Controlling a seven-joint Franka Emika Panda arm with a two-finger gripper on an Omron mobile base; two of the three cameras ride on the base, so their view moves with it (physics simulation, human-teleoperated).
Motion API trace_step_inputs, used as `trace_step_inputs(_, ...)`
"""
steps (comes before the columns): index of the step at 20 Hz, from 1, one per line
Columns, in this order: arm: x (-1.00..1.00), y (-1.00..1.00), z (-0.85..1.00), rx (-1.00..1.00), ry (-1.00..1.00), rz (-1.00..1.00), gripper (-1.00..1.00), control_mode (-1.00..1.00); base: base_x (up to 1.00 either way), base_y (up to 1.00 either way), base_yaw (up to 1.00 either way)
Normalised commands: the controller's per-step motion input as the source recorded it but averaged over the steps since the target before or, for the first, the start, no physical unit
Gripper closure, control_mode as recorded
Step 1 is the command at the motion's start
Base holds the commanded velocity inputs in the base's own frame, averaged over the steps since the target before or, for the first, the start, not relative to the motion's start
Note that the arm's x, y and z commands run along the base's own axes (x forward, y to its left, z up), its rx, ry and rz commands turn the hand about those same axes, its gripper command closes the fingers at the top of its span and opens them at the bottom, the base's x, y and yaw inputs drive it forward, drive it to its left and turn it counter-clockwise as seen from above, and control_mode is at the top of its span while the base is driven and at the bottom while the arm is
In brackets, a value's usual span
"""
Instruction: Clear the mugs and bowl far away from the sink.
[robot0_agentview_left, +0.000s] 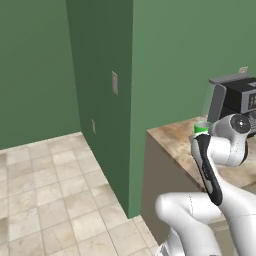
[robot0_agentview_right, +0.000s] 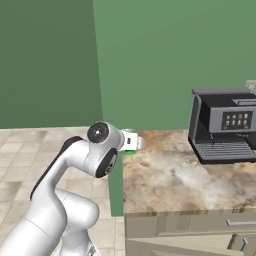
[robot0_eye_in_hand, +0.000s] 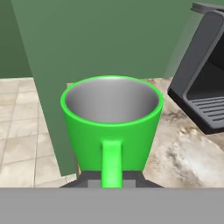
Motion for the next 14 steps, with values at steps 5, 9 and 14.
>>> trace_step_inputs(5,0.10,-0.04,-0.22,0.00,0.00,0.04,1.00,-1.00,0.00,0.00,0.00)
trace_step_inputs(9,0.07,-0.05,-0.28,0.00,0.00,0.05,1.00,-1.00,0.00,0.00,0.00)
trace_step_inputs(14,0.09,-0.02,-0.33,0.00,0.00,0.06,1.00,-1.00,0.00,0.00,0.00)
